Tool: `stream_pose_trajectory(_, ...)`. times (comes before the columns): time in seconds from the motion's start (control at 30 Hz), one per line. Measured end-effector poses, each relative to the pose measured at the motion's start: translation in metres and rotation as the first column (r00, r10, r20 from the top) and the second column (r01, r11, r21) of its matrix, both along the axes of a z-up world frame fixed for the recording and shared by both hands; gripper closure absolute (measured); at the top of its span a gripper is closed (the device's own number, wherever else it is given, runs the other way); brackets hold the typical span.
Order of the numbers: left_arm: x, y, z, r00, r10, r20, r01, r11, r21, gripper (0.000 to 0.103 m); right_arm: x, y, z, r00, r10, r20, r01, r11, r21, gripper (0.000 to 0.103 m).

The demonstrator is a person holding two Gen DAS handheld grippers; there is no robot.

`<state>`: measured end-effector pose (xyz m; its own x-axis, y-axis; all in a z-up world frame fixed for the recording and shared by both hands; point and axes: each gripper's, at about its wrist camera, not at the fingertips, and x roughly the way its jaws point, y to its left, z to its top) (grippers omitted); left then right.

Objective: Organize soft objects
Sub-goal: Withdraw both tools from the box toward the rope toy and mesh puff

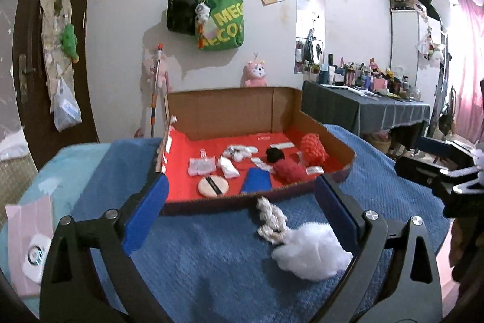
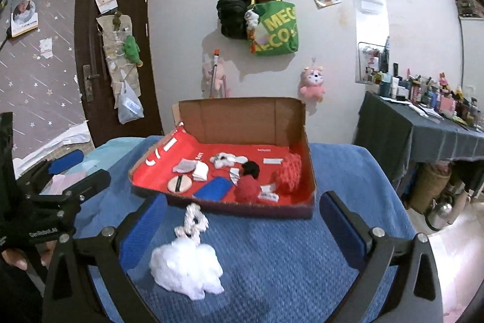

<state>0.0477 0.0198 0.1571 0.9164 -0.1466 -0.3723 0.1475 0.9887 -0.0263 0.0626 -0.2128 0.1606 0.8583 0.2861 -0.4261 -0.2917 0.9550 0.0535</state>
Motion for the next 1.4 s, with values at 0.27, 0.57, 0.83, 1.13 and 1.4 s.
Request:
stream_pose_trajectory(0.27, -0.003, 0.003, -0.043, 0.996, 0.068, -0.060, -0.067, 0.998, 0.004, 0.005, -0.014, -0.001, -0.045, 0.998, -0.051, -0.020, 0.051, 0.999, -0.014, 0.000)
stream_pose_trajectory(0.57, -0.001, 0.003, -0.078, 0.984, 0.083, -0.157, -0.082, 0.997, 0.018, 0.005, -0.014, 0.000, -0.079, 0.996, -0.060, -0.070, 0.059, 0.998, -0.012, 0.000)
stream_pose_trajectory(0.83, 0.004, 0.005, -0.089, 0.976, 0.081, -0.202, -0.081, 0.997, 0.011, 0.005, -0.014, 0.002, -0.087, 0.995, -0.045, -0.090, 0.045, 0.999, -0.004, 0.000)
stream_pose_trajectory(1.13, 0.010, 0.012, -0.094, 0.965, 0.095, -0.243, -0.094, 0.995, 0.014, 0.005, -0.010, 0.019, -0.096, 0.985, 0.081, -0.150, -0.079, 0.997, 0.023, 0.000)
stream_pose_trajectory(1.4, 0.019, 0.031, -0.089, 0.956, 0.130, -0.263, -0.134, 0.991, 0.003, 0.005, 0.022, 0.056, -0.118, 0.927, 0.199, -0.318, -0.198, 0.980, 0.035, 0.000)
